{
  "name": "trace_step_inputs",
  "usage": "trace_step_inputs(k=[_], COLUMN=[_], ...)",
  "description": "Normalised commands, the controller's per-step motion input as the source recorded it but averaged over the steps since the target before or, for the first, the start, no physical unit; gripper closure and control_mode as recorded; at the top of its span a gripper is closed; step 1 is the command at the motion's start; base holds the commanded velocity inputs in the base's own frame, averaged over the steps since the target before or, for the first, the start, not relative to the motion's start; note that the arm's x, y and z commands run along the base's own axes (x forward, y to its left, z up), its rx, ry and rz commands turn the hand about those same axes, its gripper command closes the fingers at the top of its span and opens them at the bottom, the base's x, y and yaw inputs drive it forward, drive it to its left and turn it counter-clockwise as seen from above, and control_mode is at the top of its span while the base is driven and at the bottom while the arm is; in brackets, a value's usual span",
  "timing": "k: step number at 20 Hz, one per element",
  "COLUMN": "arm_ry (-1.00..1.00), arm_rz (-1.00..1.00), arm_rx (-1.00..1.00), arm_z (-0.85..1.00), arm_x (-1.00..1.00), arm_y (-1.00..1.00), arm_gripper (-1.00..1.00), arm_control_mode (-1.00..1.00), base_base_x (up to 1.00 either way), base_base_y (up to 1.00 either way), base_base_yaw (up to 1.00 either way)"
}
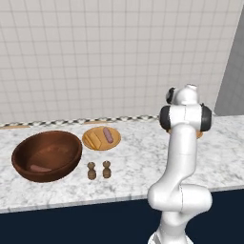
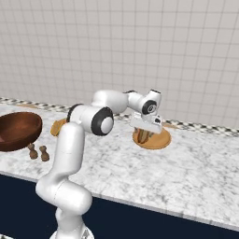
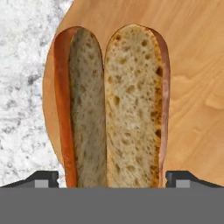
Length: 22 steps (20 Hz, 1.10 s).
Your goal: Place one bun and one sausage from the bowl on each plate.
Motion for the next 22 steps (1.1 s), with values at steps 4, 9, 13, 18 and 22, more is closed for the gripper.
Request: trace_step_inputs(k=[4,9,13,18,22], arm_ry=[-0.33,-0.46,-0.11,0.11,0.09], arm_rz=[0.00,0.04,0.12,0.27,0.26], arm_rx=[0.00,-0.06,-0.03,0.00,-0.02], arm_z=[0.78,0.47,0.44,0.55,0.02], arm_x=[-0.67,-0.77,-0.41,-0.10,-0.19], arm_y=[0.11,0.81,1.00,1.00,1.00], arm_gripper=[-1.00,-1.00,-1.00,-1.00,-1.00], arm_control_mode=[-1.00,-1.00,-1.00,-1.00,-1.00], base_base_x=[0.00,0.00,0.00,0.00,0.00], base_base_y=[0.00,0.00,0.00,0.00,0.00], base_base_yaw=[0.00,0.00,0.00,0.00,0.00])
